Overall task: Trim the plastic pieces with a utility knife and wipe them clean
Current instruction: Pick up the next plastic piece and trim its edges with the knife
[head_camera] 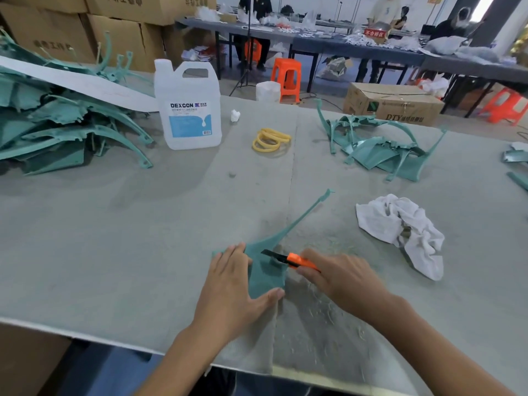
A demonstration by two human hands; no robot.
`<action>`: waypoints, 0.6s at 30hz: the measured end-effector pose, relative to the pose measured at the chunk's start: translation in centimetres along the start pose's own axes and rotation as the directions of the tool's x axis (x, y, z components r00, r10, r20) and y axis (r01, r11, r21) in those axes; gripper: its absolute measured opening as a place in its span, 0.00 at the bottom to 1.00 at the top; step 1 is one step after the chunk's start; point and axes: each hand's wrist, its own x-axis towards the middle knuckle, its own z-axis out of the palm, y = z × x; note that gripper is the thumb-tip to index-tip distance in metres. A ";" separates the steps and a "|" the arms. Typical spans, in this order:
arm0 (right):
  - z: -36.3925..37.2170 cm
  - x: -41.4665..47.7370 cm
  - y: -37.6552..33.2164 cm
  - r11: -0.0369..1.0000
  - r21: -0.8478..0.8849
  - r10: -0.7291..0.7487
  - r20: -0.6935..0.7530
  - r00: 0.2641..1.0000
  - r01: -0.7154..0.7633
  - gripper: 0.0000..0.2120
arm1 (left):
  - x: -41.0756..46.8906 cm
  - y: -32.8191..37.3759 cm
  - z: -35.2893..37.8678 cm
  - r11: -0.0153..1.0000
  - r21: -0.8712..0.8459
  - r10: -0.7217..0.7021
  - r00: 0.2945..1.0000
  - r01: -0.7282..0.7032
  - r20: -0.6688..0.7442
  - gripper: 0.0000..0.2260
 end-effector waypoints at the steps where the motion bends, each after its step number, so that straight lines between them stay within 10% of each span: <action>1: -0.1 0.0 0.0 1.000 -0.009 -0.003 0.004 1.000 0.003 0.19 | 0.0 0.0 0.0 1.000 0.003 -0.001 1.000 0.001 0.001 0.36; 18: 0.3 -0.5 1.5 0.993 -0.014 0.118 -0.047 0.992 -0.119 0.19 | 2.4 -0.5 -2.1 0.963 0.235 0.083 0.977 -0.129 0.195 0.37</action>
